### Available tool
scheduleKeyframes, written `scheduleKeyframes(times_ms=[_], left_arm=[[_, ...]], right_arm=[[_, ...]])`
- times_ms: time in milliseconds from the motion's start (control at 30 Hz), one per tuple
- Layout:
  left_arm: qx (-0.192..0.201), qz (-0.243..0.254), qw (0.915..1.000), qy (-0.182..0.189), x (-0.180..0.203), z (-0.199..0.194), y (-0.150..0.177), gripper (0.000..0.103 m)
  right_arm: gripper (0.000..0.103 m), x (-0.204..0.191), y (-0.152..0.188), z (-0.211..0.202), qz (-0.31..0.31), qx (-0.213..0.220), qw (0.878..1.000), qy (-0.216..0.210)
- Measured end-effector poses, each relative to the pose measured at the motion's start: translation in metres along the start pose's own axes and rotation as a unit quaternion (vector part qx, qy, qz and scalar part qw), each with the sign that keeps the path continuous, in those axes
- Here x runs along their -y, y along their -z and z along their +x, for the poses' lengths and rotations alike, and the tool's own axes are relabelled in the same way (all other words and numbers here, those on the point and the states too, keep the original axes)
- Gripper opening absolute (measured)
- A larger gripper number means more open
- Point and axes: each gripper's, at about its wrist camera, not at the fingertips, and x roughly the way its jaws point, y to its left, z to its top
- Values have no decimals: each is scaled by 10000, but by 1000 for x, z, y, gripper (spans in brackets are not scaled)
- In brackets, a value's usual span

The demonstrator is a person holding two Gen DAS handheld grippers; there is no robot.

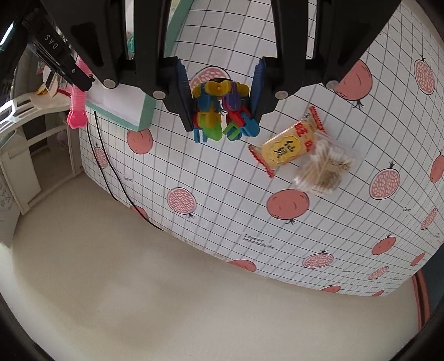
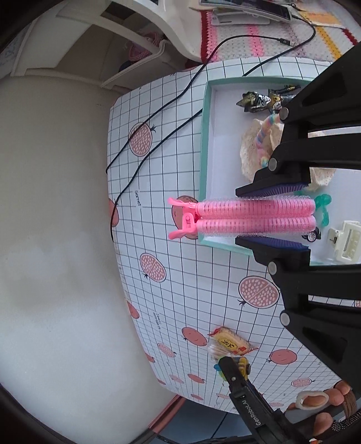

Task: Organize objects
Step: 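Carry the block toy with left tool while right tool carries the pink curler over the tray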

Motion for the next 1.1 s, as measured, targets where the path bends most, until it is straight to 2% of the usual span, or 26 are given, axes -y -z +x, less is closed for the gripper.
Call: scheduleKeyframes(times_ms=[267, 567, 633, 800, 1100], left_arm=[[-135, 649, 9974, 280, 65, 8, 24, 39], [-317, 1307, 9896, 518, 121, 18, 47, 39], [-344, 1406, 9881, 528, 130, 21, 51, 39], [-479, 1506, 9839, 830, 145, 32, 58, 39], [-770, 1720, 9792, 757, 158, 63, 73, 39]], right_arm=[[28, 47, 0, -10, 427, 47, 9990, 116], [29, 83, 1, -22, 753, 149, 9969, 199], [29, 87, 1, -22, 802, 147, 9965, 196], [29, 94, 3, -15, 853, 66, 9958, 311], [29, 100, 10, 8, 922, -235, 9948, 360]])
